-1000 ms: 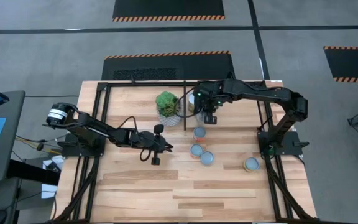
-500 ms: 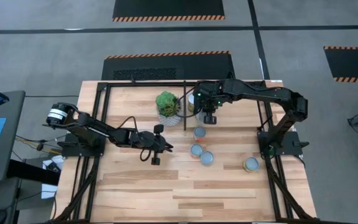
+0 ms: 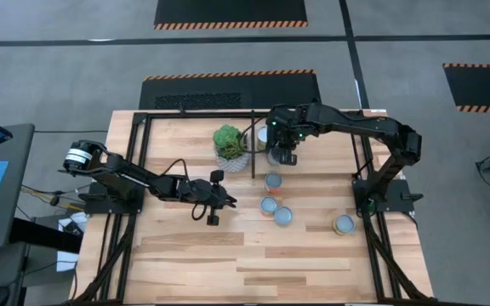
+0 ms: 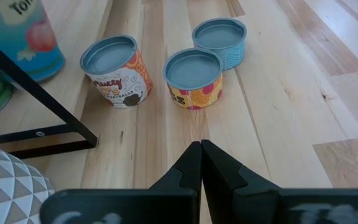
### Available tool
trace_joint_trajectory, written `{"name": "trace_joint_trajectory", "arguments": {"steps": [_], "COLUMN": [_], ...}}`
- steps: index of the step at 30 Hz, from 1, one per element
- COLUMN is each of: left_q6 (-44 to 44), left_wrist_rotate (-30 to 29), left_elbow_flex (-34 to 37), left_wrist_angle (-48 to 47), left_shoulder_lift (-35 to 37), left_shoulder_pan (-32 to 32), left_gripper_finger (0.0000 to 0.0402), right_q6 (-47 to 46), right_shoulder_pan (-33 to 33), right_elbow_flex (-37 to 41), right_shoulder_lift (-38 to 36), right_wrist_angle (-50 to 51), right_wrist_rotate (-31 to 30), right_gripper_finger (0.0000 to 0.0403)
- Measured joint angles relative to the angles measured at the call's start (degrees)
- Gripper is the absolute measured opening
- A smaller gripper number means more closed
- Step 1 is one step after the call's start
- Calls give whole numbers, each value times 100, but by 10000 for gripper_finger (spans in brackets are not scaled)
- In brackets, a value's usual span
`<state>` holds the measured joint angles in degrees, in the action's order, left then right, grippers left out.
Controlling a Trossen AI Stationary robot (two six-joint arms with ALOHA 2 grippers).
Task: Pick and place cans onto a shelf
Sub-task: Put the canned tomatoes on the shelf
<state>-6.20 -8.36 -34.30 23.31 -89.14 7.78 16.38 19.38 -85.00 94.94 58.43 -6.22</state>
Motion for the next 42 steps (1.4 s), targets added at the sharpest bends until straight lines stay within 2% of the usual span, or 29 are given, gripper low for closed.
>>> {"name": "trace_joint_trajectory", "arguments": {"steps": [10,16,21,31,42], "left_q6": [-1,0,-2,-44,-50], "left_wrist_rotate": [0,0,0,0,0], "left_elbow_flex": [0,0,0,0,0], "left_wrist_angle": [4,4,9,14,15], "left_shoulder_lift": [0,0,0,0,0], "left_shoulder_pan": [1,1,0,-1,0], "left_gripper_finger": [0,0,0,0,0], "right_q6": [-5,-325,-329,-330,-295], "right_shoulder_pan": [28,22,-101,-359,-565], "right_elbow_flex": [-2,0,294,468,470], "right_shoulder_lift": [0,0,7,2,2], "right_wrist_angle": [9,375,-184,-472,-825], "right_wrist_rotate": [11,16,11,18,30], "right_gripper_finger": [33,33,32,18,27]}}
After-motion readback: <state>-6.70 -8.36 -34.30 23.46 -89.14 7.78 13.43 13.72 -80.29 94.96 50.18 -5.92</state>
